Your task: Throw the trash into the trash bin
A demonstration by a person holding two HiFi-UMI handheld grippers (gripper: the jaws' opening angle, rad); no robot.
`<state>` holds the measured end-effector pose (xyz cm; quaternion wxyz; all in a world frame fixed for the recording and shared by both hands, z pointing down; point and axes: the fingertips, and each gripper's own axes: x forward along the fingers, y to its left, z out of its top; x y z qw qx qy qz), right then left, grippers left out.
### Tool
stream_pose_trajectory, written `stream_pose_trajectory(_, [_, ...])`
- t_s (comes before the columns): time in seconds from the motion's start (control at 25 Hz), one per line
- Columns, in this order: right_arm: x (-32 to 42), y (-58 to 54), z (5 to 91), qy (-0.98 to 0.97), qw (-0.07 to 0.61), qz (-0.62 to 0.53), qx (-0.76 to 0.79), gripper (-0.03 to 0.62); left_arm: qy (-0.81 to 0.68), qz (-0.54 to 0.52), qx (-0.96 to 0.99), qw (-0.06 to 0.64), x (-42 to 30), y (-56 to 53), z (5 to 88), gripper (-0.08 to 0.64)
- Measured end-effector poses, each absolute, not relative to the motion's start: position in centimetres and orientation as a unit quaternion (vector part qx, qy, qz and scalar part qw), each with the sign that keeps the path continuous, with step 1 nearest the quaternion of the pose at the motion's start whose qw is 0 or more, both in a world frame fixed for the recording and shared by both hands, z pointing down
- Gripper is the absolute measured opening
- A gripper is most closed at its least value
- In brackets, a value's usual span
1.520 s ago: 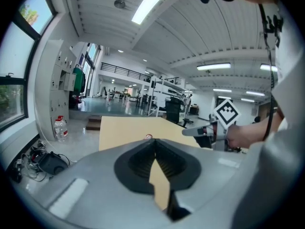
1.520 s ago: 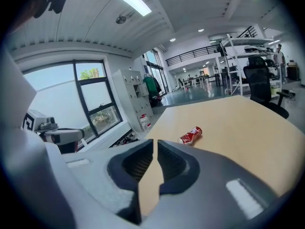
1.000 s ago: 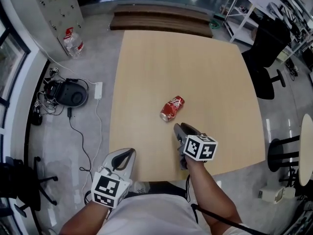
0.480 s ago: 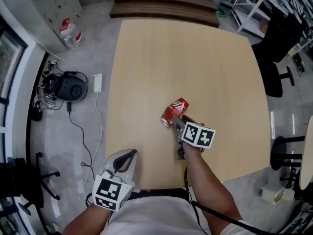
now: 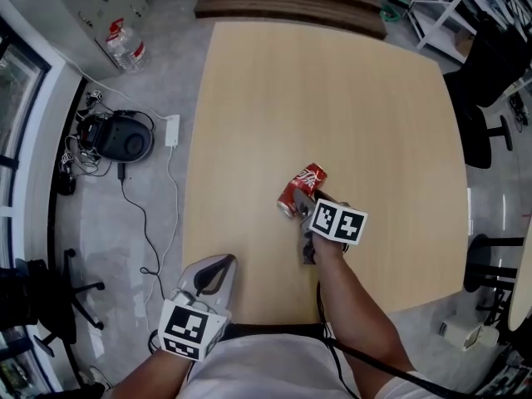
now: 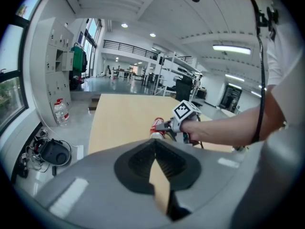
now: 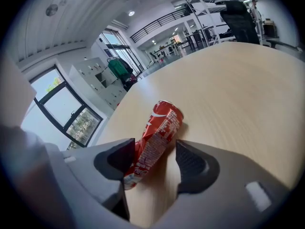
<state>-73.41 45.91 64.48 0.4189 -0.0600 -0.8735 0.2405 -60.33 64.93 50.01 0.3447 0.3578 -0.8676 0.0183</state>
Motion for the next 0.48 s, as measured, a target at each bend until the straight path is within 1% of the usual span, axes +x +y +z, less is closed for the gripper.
stream_pose_trajectory(0.12, [-73.8, 46.3, 64.5, -0.871, 0.435, 0.221, -0.065, 0.280, -0.870, 0.014, 0.351, 0.347, -60.4, 65.2, 50.1, 0.009])
stream_pose_trajectory(0.24, [-74.5, 47.0, 64.3, -0.871, 0.445, 0.194, -0.078, 0.277, -0.871, 0.012, 0.348, 0.347, -60.4, 65.1, 50.1, 0.009])
stream_pose_trajectory(0.36, [-75.5, 47.9, 64.1, -0.875, 0.443, 0.173, -0.093, 0.228, -0.870, 0.010, 0.348, 0.350, -60.1, 65.0, 50.2, 0.009])
stream_pose_trajectory(0.48, [-75.9, 48.4, 64.0, -0.877, 0.438, 0.170, -0.106, 0.198, -0.871, 0.009, 0.347, 0.349, -60.0, 64.9, 50.1, 0.009])
